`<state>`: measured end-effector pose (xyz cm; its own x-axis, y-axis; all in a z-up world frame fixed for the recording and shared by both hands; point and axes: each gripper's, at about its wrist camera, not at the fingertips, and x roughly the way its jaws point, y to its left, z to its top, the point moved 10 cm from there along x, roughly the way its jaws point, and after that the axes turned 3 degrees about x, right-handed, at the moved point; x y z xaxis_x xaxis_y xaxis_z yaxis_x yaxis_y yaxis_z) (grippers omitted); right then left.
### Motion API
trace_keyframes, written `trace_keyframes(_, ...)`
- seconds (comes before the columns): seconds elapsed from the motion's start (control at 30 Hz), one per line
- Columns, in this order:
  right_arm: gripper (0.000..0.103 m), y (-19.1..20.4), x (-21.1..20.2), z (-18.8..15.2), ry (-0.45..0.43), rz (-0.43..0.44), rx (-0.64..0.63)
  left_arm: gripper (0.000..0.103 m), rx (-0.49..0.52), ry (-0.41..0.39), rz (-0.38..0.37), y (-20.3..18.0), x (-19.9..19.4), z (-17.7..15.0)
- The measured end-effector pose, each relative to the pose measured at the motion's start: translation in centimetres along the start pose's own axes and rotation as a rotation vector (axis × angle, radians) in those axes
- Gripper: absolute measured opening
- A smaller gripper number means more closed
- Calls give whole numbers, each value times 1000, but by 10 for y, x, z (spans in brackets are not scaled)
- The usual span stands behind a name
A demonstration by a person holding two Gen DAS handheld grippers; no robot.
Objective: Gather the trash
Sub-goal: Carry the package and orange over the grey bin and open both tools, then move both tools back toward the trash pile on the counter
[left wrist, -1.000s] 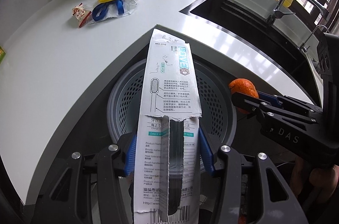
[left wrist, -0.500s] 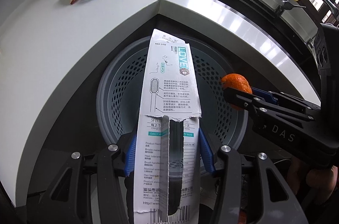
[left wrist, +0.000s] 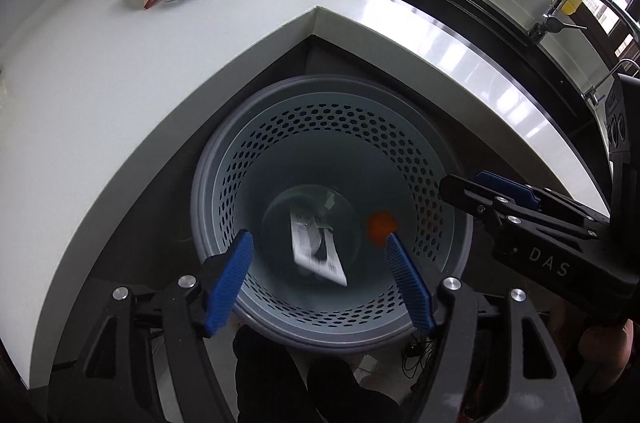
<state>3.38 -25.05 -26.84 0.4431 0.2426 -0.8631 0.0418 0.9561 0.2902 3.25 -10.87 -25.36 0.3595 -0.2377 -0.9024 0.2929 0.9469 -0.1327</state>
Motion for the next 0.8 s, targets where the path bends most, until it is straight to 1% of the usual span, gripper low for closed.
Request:
trace_keyframes(0.23, 49, -6, -5, -7, 5, -5, 11, 68, -8, 6, 12, 2, -3, 0)
trace_keyframes(0.5, 49, -14, -17, -13, 10, -18, 18, 68, -10, -15, 12, 3, -14, 5)
trace_keyframes(0.8, 51, -16, -37, -6, -29, -8, 29, 68, -1, -44, 28, -1, -32, 15)
